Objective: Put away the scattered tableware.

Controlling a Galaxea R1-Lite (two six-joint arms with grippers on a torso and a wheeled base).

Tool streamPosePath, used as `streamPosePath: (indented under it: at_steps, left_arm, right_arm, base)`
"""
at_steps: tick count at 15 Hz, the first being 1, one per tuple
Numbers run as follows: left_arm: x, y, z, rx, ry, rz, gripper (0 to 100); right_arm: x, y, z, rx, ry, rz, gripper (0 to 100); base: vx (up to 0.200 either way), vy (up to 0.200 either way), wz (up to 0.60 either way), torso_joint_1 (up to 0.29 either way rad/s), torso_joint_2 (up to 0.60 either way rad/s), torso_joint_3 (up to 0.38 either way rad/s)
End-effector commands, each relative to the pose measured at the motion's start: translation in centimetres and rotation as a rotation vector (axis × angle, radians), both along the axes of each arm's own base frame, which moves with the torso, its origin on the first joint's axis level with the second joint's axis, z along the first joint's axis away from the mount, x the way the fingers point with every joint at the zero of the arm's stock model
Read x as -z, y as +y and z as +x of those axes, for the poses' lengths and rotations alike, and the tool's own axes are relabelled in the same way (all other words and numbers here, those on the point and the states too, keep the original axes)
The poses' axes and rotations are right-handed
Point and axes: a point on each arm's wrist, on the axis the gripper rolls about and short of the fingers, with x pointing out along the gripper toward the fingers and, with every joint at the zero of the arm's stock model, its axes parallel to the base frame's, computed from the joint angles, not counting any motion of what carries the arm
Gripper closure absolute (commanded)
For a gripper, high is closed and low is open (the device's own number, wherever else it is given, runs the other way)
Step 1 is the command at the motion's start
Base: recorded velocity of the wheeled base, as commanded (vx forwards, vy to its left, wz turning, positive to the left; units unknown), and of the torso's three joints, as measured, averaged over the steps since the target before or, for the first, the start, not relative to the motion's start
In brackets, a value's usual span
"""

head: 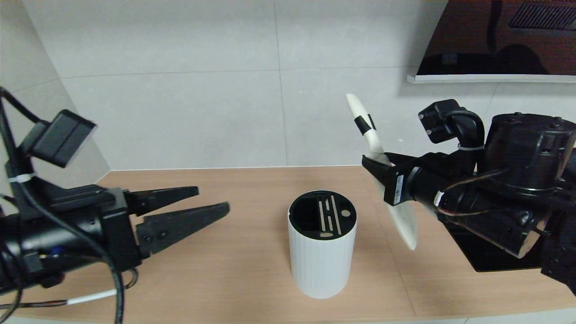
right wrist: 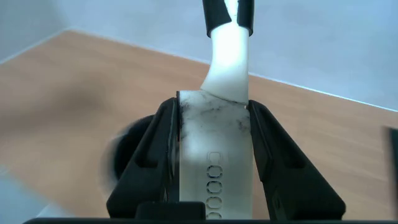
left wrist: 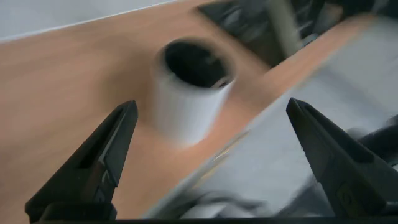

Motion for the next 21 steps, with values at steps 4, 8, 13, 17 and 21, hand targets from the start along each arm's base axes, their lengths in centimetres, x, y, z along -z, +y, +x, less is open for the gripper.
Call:
streamPosePath:
  at_steps: [4,8,13,17,21]
  left_arm:
    - [1.7,-3.5,2.0,0.044,0.123,-0.175,0]
    - [1.4,-5.8,2.5,0.114,0.118,-0.305,0]
    - [2.7,-9.1,3.9,0.031,0.048,-0.376,0]
    - [2.6,-9.1,3.9,0.031,0.033,-0.395,0]
    - [2.5,-9.1,3.9,0.032,0.033,-0.399,0]
  right_arm:
    - [0.1,2.3,-3.0,-0.119,0.002,0.007,100]
    - [-0.8,3.6,-4.1,-0.175,-0.004,0.055,100]
    - [-0.1,4.9,-5.0,-0.230,0.024,0.054,100]
    - [0.8,6.1,-5.7,-0.277,0.066,0.057,100]
    - [1.2,6.7,-6.6,-0.310,0.076,0.047,100]
  base:
    - [0.000,0.000,0.00,0.000,0.00,0.000]
    - [0.000,0.000,0.00,0.000,0.00,0.000]
    - [0.000,0.000,0.00,0.000,0.00,0.000]
    - [0.000,0.000,0.00,0.000,0.00,0.000]
    - [0.000,0.000,0.00,0.000,0.00,0.000]
